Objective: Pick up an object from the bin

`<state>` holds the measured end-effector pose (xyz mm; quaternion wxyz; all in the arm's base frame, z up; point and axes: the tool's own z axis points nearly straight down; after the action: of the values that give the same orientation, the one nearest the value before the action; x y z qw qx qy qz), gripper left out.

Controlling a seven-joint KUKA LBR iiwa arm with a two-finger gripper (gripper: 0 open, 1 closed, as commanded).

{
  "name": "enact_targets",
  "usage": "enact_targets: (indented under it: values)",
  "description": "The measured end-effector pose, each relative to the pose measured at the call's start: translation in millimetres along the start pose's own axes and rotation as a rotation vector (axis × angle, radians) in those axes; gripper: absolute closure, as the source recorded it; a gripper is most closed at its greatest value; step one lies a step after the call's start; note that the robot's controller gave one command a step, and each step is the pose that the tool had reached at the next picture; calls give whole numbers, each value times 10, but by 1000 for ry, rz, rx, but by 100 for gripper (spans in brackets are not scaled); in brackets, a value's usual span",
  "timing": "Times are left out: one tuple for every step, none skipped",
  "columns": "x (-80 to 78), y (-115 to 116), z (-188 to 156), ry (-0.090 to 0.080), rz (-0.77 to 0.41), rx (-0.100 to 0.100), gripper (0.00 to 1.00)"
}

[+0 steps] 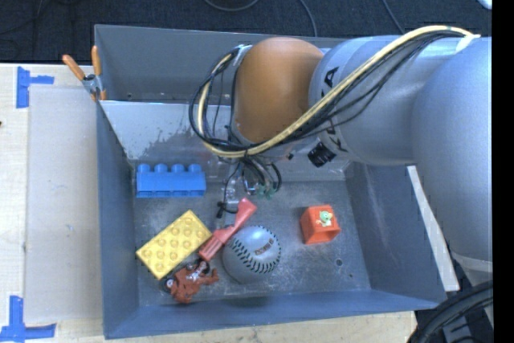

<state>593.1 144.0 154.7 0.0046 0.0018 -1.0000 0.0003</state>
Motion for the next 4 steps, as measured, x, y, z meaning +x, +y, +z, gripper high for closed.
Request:
enact_targets:
  values:
    - [-19,-12,-47,-7,6,-1,100]
    - [-19,-11,-48,-7,6,-1,100]
    - [174,-11,-318,1,-53,2,100]
    - [240,85,-560,-16,-84,-2,100]
